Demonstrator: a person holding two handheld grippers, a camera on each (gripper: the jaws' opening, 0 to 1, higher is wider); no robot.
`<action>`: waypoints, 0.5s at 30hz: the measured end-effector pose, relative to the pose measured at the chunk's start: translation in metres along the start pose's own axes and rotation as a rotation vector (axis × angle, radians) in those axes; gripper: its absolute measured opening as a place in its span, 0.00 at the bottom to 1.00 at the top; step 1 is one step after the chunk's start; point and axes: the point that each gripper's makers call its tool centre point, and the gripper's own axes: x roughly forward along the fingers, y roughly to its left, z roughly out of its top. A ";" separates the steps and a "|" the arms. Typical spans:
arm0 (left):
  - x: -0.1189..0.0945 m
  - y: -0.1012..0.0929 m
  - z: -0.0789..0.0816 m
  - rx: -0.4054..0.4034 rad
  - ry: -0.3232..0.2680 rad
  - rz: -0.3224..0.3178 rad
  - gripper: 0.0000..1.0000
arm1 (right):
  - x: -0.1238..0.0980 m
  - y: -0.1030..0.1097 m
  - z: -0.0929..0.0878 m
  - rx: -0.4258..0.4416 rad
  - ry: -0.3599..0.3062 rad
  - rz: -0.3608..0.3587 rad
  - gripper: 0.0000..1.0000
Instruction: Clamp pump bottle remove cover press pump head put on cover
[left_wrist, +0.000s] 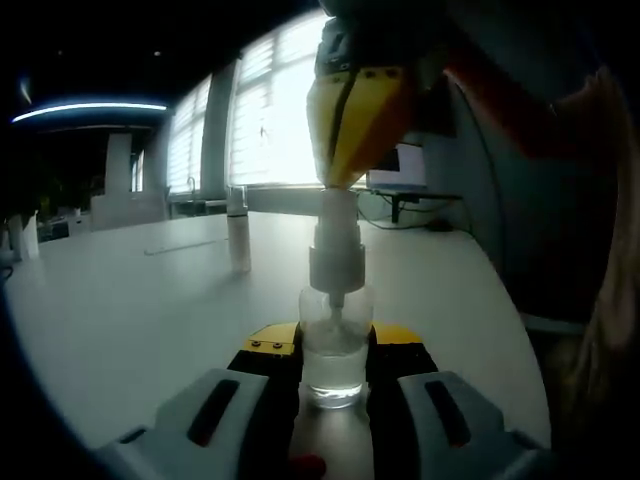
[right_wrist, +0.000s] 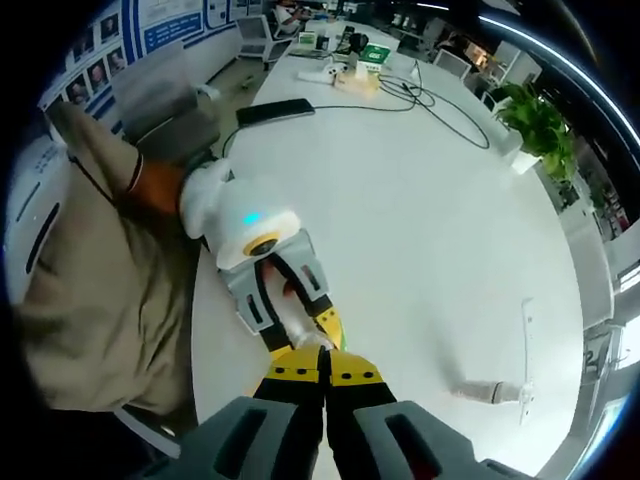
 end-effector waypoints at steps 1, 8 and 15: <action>0.000 0.001 0.000 -0.001 0.000 0.000 0.16 | 0.000 0.000 0.000 0.000 0.001 -0.003 0.00; -0.001 0.003 0.000 -0.003 -0.001 0.001 0.16 | 0.006 0.001 0.001 -0.010 0.002 0.001 0.00; 0.000 0.004 -0.001 0.001 0.001 -0.001 0.16 | 0.007 0.000 -0.002 0.001 0.023 0.001 0.00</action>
